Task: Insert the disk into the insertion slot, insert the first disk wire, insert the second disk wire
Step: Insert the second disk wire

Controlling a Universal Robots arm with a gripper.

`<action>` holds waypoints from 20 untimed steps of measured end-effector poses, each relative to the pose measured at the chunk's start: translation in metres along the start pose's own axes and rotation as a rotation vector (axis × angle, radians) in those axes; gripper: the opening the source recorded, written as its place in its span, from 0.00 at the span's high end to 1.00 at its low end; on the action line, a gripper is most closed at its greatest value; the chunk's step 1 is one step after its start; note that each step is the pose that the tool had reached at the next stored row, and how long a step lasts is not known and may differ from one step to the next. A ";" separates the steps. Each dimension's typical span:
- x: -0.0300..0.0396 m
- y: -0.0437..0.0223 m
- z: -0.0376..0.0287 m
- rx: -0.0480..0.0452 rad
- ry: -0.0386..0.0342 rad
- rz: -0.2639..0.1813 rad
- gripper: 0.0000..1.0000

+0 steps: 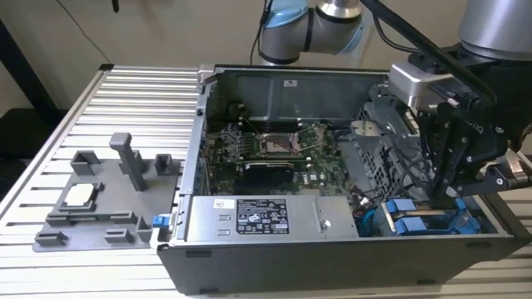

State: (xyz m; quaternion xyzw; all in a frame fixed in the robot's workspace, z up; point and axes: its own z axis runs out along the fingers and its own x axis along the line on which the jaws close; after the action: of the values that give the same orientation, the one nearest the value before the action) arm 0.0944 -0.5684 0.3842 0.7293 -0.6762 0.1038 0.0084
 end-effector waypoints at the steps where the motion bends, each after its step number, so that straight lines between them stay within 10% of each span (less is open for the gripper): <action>1: 0.0000 0.0000 0.0000 0.0000 0.0000 0.000 0.84; 3: 0.0001 0.0000 0.0000 0.0008 -0.0131 0.002 0.84; 14: 0.0003 0.0002 0.0009 0.0129 -0.2079 0.035 0.84; 16: 0.0007 -0.0004 0.0012 0.0110 -0.2194 0.037 0.84; 20: 0.0012 -0.0074 0.0022 -0.0437 -0.2226 0.035 0.84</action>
State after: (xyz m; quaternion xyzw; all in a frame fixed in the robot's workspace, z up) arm 0.1021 -0.5692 0.3832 0.7240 -0.6877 0.0075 -0.0527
